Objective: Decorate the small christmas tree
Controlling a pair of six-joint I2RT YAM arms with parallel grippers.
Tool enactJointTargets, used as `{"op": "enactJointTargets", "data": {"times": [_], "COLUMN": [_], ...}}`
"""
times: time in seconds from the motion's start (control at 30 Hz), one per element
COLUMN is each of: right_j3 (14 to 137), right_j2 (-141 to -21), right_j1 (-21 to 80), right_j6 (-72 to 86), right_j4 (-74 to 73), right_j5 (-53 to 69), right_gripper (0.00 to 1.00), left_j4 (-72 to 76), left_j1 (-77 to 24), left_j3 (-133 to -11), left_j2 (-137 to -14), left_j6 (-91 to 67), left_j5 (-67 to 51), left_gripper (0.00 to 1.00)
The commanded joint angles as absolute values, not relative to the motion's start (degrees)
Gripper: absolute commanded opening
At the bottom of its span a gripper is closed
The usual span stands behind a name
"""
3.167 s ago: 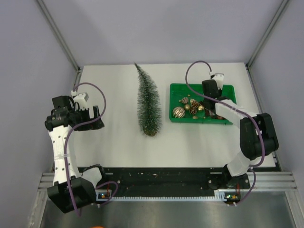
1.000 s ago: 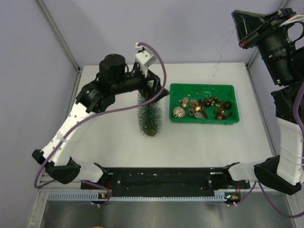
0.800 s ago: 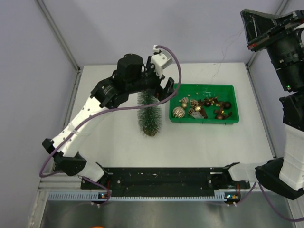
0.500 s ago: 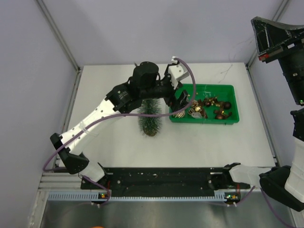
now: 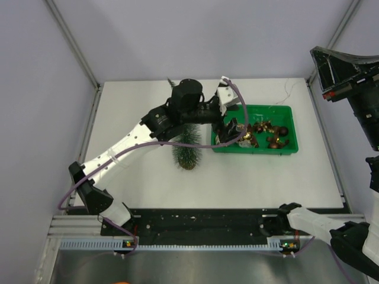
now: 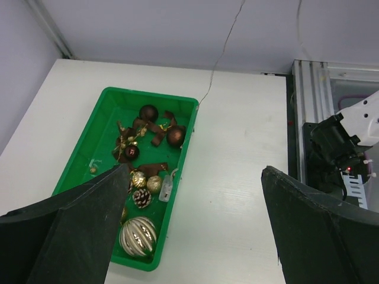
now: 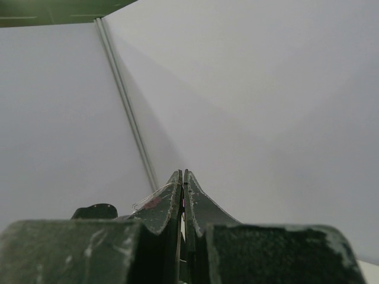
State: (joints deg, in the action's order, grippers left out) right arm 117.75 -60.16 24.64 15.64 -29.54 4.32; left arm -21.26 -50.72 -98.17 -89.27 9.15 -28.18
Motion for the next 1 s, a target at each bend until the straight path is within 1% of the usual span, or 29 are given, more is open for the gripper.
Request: {"op": "enactJointTargets", "data": {"times": [0.0, 0.3, 0.5, 0.57, 0.63, 0.67, 0.8, 0.87, 0.9, 0.97], "right_j3": [116.19, 115.93, 115.40, 114.35, 113.30, 112.86, 111.97, 111.80, 111.71, 111.62], "right_j2": [-58.36, -55.73, -54.67, -54.14, -53.53, -53.44, -53.09, -53.09, -52.91, -52.65], "right_j1": [25.14, 25.14, 25.31, 25.14, 25.14, 25.22, 25.23, 25.14, 25.14, 25.22], "right_j6": [17.14, 18.28, 18.37, 18.81, 18.98, 18.90, 18.90, 18.81, 18.81, 18.63], "right_j4": [-26.28, -25.49, -25.31, -24.70, -24.17, -24.08, -24.17, -24.17, -24.17, -24.34], "right_j5": [6.85, 8.88, 10.28, 10.72, 10.81, 10.64, 10.63, 10.46, 10.46, 10.02], "right_gripper": [0.00, 0.00, 0.00, 0.00, 0.00, 0.00, 0.00, 0.00, 0.00, 0.00], "left_j4": [-16.08, -14.86, -13.19, -12.13, -11.61, -11.51, -12.65, -13.62, -13.97, -14.94], "left_j1": [-53.26, -54.23, -54.75, -55.02, -55.28, -55.37, -55.63, -55.72, -55.72, -55.72], "left_j3": [-99.49, -105.73, -107.31, -108.62, -110.64, -111.79, -114.69, -115.14, -115.31, -115.57], "left_j2": [-91.58, -99.66, -102.04, -103.26, -104.49, -105.02, -106.34, -106.52, -106.61, -106.61], "left_j6": [10.80, 12.21, 11.78, 9.85, 8.10, 7.56, 6.42, 6.59, 6.77, 7.12], "left_j5": [-32.52, -33.22, -32.35, -32.25, -33.22, -34.27, -38.66, -41.47, -42.35, -42.02], "left_gripper": [0.99, 0.99, 0.99, 0.98, 0.94, 0.90, 0.71, 0.57, 0.47, 0.21]}}
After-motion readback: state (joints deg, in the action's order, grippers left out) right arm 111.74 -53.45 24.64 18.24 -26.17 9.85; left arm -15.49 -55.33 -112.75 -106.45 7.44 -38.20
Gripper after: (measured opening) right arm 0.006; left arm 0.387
